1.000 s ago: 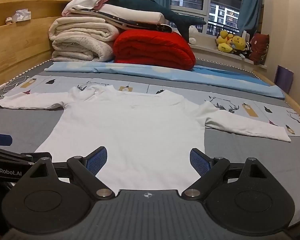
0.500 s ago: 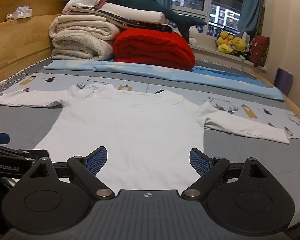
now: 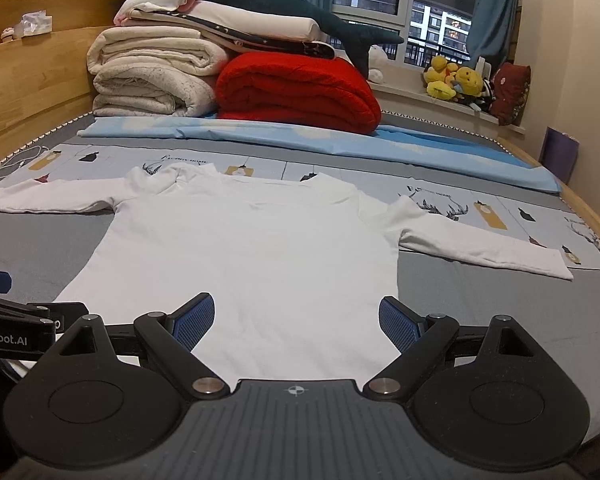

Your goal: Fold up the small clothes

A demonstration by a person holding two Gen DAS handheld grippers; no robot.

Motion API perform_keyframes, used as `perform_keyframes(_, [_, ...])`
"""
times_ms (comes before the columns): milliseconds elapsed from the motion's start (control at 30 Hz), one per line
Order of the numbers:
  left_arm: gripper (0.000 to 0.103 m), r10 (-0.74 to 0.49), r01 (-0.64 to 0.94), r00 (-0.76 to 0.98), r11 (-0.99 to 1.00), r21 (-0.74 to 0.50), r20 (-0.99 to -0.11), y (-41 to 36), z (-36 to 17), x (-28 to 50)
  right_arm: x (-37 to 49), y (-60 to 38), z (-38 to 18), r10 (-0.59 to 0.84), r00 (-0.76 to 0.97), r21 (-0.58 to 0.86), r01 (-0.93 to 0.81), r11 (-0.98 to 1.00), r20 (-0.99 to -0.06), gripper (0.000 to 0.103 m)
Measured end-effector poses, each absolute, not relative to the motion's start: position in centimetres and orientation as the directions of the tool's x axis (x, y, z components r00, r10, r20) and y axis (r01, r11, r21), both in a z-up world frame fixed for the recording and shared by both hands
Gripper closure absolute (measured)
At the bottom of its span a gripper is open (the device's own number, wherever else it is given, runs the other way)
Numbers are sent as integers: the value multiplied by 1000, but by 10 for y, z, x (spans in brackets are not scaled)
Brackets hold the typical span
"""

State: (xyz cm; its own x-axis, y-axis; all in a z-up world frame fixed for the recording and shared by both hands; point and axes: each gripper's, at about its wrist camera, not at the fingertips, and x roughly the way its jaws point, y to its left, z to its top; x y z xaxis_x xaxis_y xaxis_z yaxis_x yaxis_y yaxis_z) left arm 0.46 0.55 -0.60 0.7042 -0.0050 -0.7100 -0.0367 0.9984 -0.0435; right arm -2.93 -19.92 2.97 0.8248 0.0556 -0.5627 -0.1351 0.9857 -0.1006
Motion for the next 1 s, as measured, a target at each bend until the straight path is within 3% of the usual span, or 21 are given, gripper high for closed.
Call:
perform_keyframes(233, [2, 11, -44, 689, 999, -27, -725, 7, -6, 8, -27, -201, 29, 32, 823, -107, -112, 988, -566, 18])
perform_keyframes(300, [5, 25, -54, 705, 998, -18, -709, 13, -4, 13, -24, -203, 26, -13, 836, -133, -72, 988, -549, 30])
perform_keyframes(367, [10, 59, -69, 712, 997, 14, -700, 22, -5, 20, -18, -212, 21, -70, 838, -145, -11, 989, -541, 36])
perform_keyframes(433, [22, 88, -90, 698, 995, 35, -711, 37, -10, 33, -4, -227, 13, -97, 799, -101, 46, 994, -594, 37])
perform_keyframes(600, [32, 172, -228, 566, 972, 47, -806, 86, -39, 60, 25, -273, -10, -172, 655, -19, 234, 972, -736, 37])
perform_keyframes(767, [37, 142, -351, 419, 936, -16, -897, 123, -67, 63, 38, -304, -44, -197, 492, 15, 393, 919, -848, 37])
perform_keyframes(867, [50, 120, -393, 355, 919, -31, -927, 136, -75, 59, 38, -307, -65, -218, 412, -21, 431, 902, -885, 41])
perform_keyframes(933, [65, 103, -391, 333, 920, -37, -937, 136, -76, 55, 37, -308, -73, -224, 386, -36, 436, 899, -895, 54])
perform_keyframes(967, [77, 100, -376, 337, 926, -36, -936, 135, -73, 53, 36, -310, -75, -229, 386, -41, 438, 898, -894, 65])
perform_keyframes(1000, [97, 61, -350, 348, 934, -69, -935, 135, -74, 55, 35, -311, -75, -229, 385, -42, 437, 899, -894, 85])
